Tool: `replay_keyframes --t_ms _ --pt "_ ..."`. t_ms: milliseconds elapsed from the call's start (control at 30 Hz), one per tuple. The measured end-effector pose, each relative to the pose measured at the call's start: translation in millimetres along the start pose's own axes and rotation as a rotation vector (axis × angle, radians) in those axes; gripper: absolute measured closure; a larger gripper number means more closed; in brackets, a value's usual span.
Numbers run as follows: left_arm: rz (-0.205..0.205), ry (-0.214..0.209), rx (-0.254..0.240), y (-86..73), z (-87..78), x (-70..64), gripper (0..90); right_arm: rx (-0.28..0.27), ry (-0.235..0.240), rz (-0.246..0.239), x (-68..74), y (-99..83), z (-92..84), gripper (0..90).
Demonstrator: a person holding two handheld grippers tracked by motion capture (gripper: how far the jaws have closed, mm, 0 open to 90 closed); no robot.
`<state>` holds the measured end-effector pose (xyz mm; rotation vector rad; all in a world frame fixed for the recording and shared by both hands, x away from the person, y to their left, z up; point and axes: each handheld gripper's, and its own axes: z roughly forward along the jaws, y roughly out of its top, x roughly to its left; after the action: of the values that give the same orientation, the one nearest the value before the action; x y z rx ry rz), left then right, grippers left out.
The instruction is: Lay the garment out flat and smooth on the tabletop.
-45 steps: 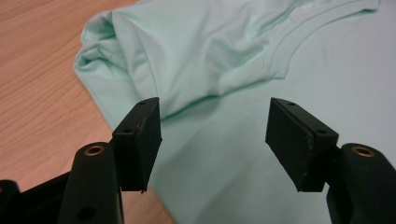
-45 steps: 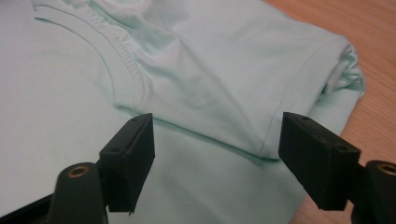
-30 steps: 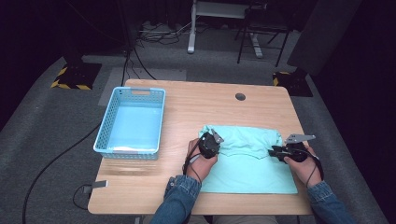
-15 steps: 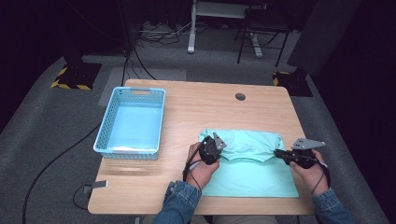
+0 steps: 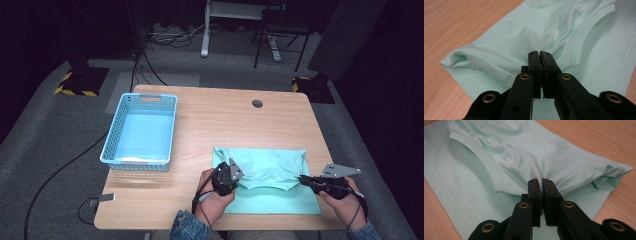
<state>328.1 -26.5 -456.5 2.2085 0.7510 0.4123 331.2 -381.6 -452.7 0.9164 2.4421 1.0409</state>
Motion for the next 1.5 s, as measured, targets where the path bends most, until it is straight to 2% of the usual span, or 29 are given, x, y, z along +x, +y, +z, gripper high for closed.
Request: replay_keyframes --t_ms 200,300,400,500,567,633,700,733,767,800,833,867,900,933,967,1067,1133,1200,1333,1500 --pt "0.013 -0.034 0.023 -5.0 -7.1 -10.9 86.8 0.014 0.027 -0.003 8.2 -4.2 -7.5 86.0" --pt "0.015 -0.04 0.029 -4.9 -7.2 -11.0 86.8 0.022 0.036 -0.006 9.4 -4.5 -7.9 86.0" --pt "0.012 -0.051 0.03 -3.2 -4.1 -6.7 86.8 0.03 0.046 -0.005 8.3 -2.8 -5.9 86.0" --pt "0.005 -0.053 0.03 2.7 2.3 5.2 86.8 0.035 0.059 0.0 1.2 3.6 0.1 86.1" --pt "0.009 -0.041 0.031 11.1 8.9 20.0 86.8 0.028 0.063 0.001 -7.8 14.3 5.7 86.3" --pt "0.017 -0.008 0.028 28.8 21.3 44.7 87.0 0.011 0.053 0.001 -24.5 32.9 14.4 86.9" --pt "0.0 0.055 -0.005 57.0 43.0 85.2 86.9 -0.021 0.017 0.02 -54.5 61.7 30.6 87.1" --pt "-0.015 0.116 -0.038 71.6 53.8 109.0 83.7 -0.052 -0.039 0.04 -74.5 78.2 41.8 85.0" --pt "-0.062 0.173 -0.049 85.0 60.9 130.1 70.6 -0.1 -0.119 0.079 -95.9 92.8 53.5 68.1" --pt "-0.133 0.178 -0.079 95.1 59.7 143.4 56.7 -0.19 -0.244 0.147 -127.6 111.8 69.8 34.1" --pt "-0.171 0.164 -0.13 102.6 52.8 147.5 56.7 -0.19 -0.244 0.147 -127.6 111.8 69.8 34.1" --pt "-0.153 0.18 -0.158 108.2 44.9 144.6 50.7 -0.224 -0.247 0.175 -132.0 116.1 68.3 33.3" --pt "-0.124 0.205 -0.164 110.3 37.8 139.3 45.8 -0.258 -0.23 0.188 -131.0 117.5 63.2 29.7" --pt "-0.11 0.212 -0.162 108.7 33.0 134.9 42.4 -0.286 -0.21 0.186 -124.5 114.0 56.0 26.9" --pt "-0.108 0.203 -0.153 105.1 30.9 131.3 42.4 -0.286 -0.21 0.186 -124.5 114.0 56.0 26.9" --pt "-0.117 0.183 -0.107 88.7 35.0 124.4 41.2 -0.224 -0.176 0.157 -114.0 101.0 58.0 26.9" --pt "-0.138 0.155 -0.085 75.7 39.3 119.6 40.6 -0.189 -0.148 0.148 -105.5 91.0 62.9 26.9" --pt "-0.144 0.149 -0.057 64.1 43.2 113.2 40.4 -0.144 -0.115 0.134 -94.9 77.3 70.8 26.9" --pt "-0.138 0.136 -0.017 47.5 47.1 101.1 40.2 -0.105 -0.099 0.126 -87.8 66.9 76.1 26.6" --pt "-0.131 0.112 0.013 34.8 49.1 88.4 39.6 -0.055 -0.077 0.11 -79.5 54.7 80.1 25.3"
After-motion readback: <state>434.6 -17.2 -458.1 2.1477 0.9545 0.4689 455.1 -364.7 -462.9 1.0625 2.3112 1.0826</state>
